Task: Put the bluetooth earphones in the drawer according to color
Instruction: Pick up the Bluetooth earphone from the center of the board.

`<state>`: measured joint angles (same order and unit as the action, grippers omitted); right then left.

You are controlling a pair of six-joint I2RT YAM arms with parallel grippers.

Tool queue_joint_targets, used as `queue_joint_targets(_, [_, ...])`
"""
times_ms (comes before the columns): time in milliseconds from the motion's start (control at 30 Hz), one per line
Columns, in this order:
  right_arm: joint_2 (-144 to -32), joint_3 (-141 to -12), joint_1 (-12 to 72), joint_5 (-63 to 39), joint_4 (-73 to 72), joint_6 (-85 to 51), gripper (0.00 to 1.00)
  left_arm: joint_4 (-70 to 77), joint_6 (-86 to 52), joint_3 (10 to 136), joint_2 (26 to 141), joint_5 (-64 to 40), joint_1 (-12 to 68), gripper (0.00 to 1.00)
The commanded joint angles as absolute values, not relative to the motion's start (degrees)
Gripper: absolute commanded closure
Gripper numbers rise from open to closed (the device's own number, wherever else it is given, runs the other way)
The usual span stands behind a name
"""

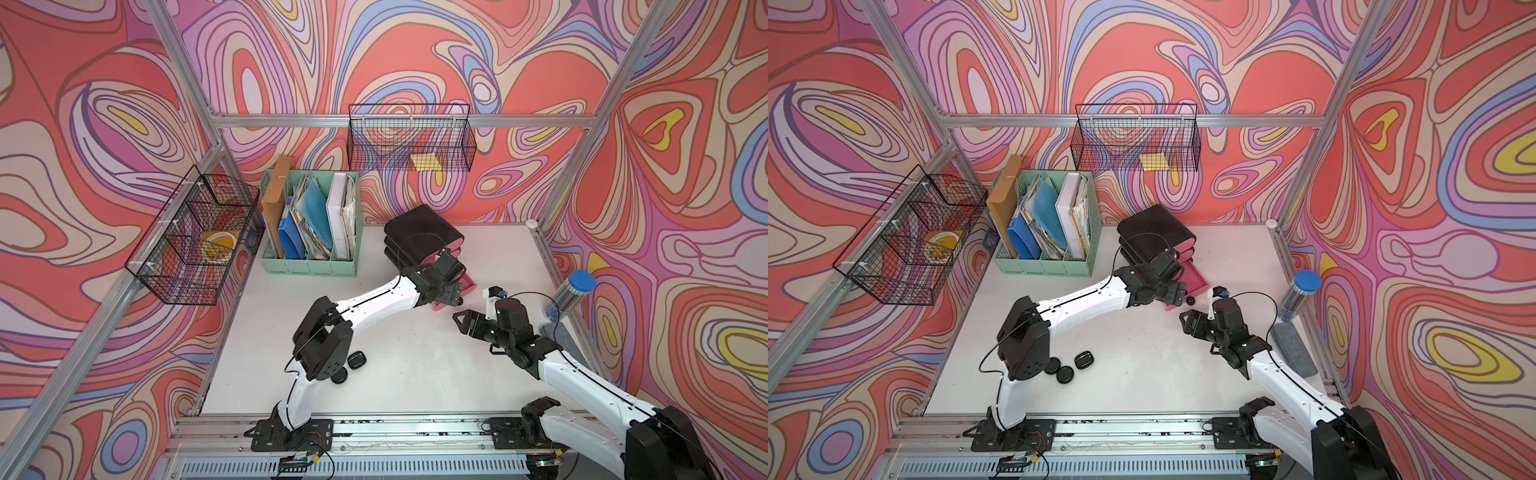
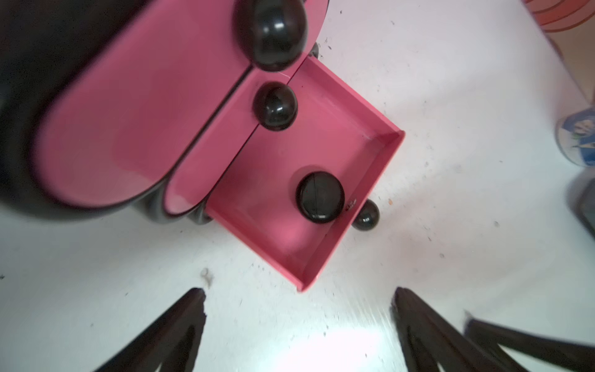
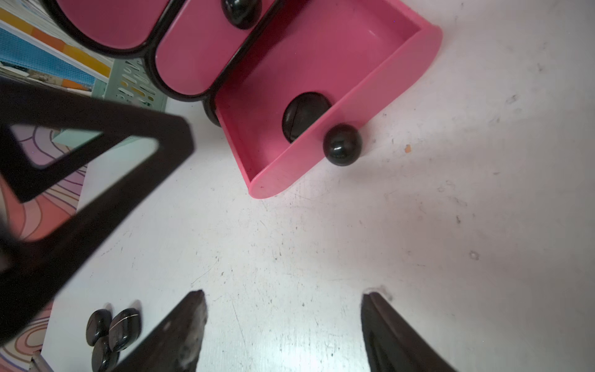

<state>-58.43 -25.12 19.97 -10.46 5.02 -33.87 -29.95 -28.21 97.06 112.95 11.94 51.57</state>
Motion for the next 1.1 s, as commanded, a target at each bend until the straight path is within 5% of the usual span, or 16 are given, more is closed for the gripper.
queue_joint_targets(0, [-58.92,-24.35,20.3,-15.59,1.07,-32.23,0.23,-26.27,-27.23,90.29,105.43,12.63,51.58,0.01])
queue_joint_targets(300, [-63.02,-24.08,24.11,-23.32,-7.81,-30.44,0.21,-26.62,-31.62,68.84,91.69,14.22,47.12,0.01])
queue_joint_targets(1067, [-90.19,-30.42,57.07,-8.56,-35.8,-12.71,0.14,-27.68,-41.7,39.01,65.66,7.97,26.25,0.01])
